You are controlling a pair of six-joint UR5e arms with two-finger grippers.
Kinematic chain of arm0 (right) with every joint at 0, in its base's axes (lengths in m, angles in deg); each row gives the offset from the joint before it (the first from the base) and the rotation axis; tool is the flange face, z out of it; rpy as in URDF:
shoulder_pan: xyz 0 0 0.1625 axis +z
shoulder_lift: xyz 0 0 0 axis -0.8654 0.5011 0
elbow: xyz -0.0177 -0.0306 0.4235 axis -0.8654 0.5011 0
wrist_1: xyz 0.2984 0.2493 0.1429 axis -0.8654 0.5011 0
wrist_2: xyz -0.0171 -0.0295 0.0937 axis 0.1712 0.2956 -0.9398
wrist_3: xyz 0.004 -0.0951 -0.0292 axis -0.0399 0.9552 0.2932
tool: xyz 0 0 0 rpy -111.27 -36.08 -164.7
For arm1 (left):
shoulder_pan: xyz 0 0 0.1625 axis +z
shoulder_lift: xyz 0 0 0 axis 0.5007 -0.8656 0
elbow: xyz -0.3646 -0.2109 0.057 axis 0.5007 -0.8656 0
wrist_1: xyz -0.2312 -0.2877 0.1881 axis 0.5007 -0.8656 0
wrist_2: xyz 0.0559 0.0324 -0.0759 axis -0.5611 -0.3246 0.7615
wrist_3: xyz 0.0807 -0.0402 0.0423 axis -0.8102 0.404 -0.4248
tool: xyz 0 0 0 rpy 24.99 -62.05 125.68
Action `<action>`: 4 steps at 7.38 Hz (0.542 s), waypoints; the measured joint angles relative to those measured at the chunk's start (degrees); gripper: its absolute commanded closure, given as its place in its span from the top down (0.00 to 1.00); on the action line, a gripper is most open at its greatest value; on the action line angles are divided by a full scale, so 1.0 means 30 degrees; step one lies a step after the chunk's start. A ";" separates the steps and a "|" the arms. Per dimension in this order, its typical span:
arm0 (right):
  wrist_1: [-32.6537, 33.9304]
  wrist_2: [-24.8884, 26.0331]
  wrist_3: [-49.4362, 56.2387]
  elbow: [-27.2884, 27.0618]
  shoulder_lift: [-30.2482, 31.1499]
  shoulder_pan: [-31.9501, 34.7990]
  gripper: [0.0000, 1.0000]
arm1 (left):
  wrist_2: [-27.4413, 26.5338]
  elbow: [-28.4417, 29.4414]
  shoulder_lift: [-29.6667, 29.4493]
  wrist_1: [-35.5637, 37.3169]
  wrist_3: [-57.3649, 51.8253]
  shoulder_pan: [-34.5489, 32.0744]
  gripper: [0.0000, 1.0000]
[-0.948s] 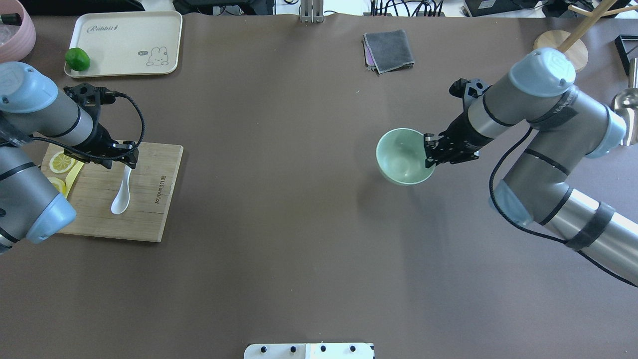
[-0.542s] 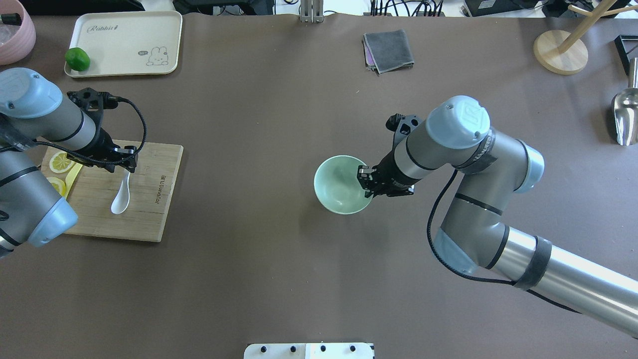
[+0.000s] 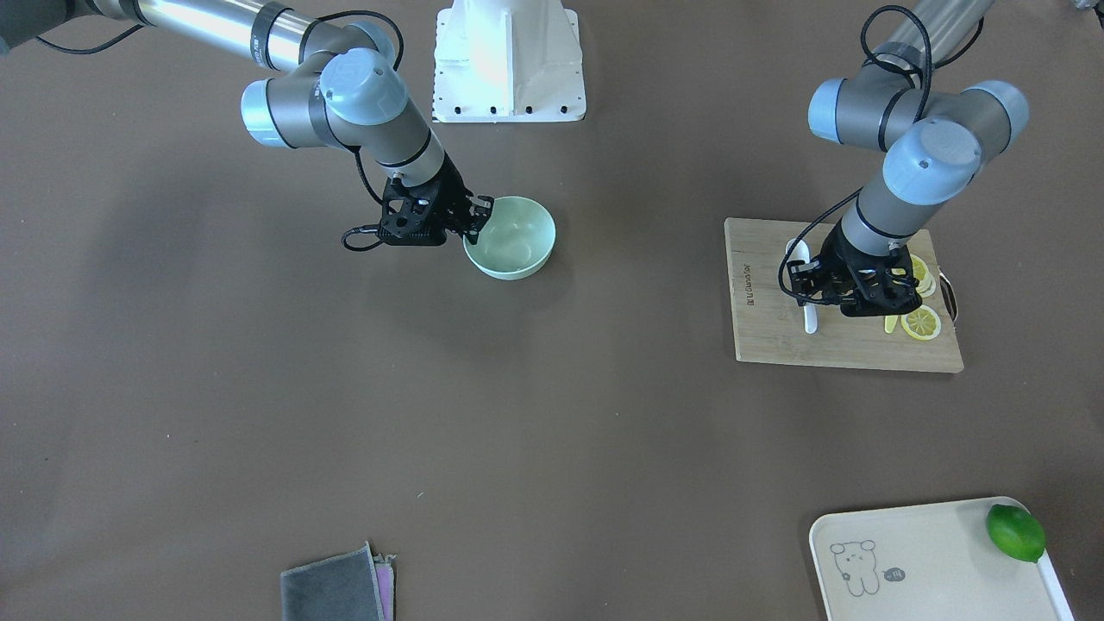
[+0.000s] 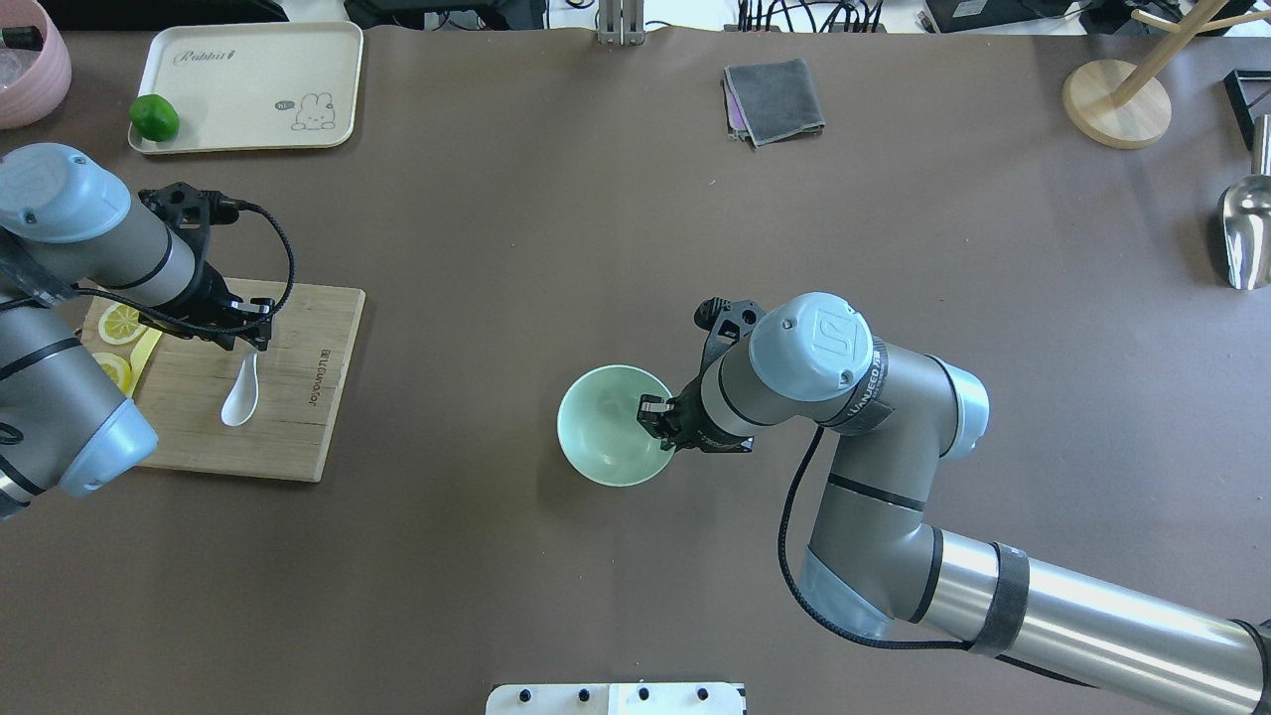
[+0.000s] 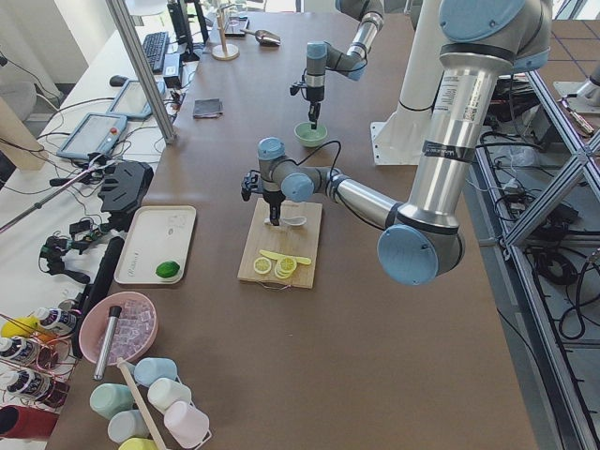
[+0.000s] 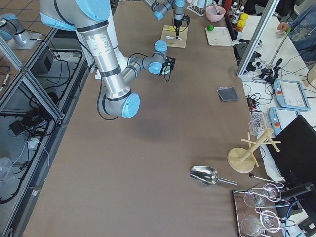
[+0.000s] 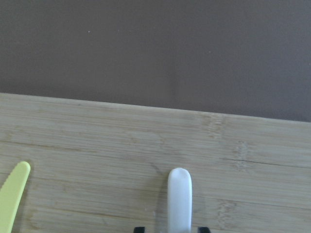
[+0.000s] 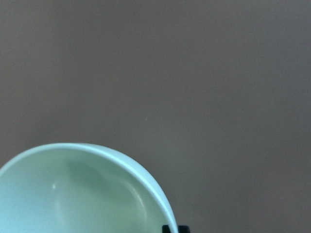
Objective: Place spoon in bowl
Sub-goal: 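Grasp the white spoon with the left gripper while the right gripper drags the bowl closer, then lift the white spoon with the left gripper toward the bowl while the right gripper withdraws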
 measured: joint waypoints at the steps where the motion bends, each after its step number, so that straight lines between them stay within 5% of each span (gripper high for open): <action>1: 0.0001 0.0128 -0.0218 -0.0019 -0.0098 -0.0134 1.00 | 0.0013 0.0034 -0.0020 -0.0003 0.0001 0.0028 0.25; 2: -0.0005 0.0272 -0.0386 -0.0129 -0.0126 -0.0178 1.00 | 0.0027 0.0045 -0.0045 -0.0004 0.0028 0.0083 0.08; 4: -0.0001 0.0426 -0.0522 -0.0996 0.0113 0.0210 1.00 | 0.0091 0.0020 -0.0140 -0.0005 0.0081 0.0220 0.00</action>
